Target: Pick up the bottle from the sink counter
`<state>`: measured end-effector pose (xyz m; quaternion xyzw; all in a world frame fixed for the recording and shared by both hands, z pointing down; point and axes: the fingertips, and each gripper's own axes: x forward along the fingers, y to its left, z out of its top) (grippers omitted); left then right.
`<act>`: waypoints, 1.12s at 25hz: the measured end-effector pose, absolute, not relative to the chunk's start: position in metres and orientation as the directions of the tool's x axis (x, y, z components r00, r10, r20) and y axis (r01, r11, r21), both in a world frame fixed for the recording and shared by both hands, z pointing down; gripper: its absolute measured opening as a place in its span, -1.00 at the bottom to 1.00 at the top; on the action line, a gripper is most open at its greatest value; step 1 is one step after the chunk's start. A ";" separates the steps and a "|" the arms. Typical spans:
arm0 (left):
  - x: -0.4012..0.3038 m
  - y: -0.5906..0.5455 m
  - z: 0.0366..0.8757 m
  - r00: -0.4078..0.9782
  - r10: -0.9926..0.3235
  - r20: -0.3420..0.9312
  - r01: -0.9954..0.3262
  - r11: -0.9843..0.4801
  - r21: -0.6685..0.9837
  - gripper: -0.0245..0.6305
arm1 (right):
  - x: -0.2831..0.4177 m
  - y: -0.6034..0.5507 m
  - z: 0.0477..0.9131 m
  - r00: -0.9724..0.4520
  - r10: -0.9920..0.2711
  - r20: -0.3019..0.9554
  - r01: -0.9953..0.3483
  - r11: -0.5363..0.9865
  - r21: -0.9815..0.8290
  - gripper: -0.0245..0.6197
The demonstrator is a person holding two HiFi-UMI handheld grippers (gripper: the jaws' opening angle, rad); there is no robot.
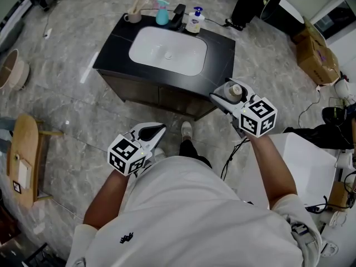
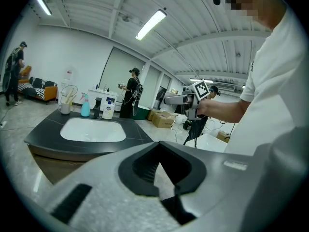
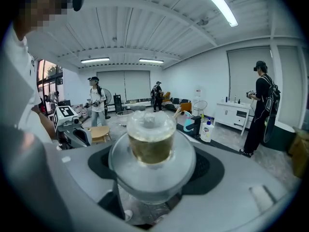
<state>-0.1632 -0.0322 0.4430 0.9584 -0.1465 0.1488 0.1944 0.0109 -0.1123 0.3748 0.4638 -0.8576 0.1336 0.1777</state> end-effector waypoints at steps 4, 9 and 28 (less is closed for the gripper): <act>-0.167 -0.030 0.445 0.912 -0.230 0.341 -0.345 -0.879 0.330 -0.91 | 0.009 -0.110 0.378 -0.509 -0.744 0.432 -0.842 0.535 -0.071 0.18; -0.175 -0.034 0.444 0.908 -0.246 0.339 -0.361 -0.871 0.334 -0.91 | 0.007 -0.111 0.380 -0.507 -0.740 0.442 -0.842 0.535 -0.071 0.18; -0.208 -0.040 0.452 0.892 -0.299 0.339 -0.414 -0.841 0.348 -0.91 | -0.004 -0.129 0.388 -0.498 -0.733 0.464 -0.844 0.533 -0.062 0.18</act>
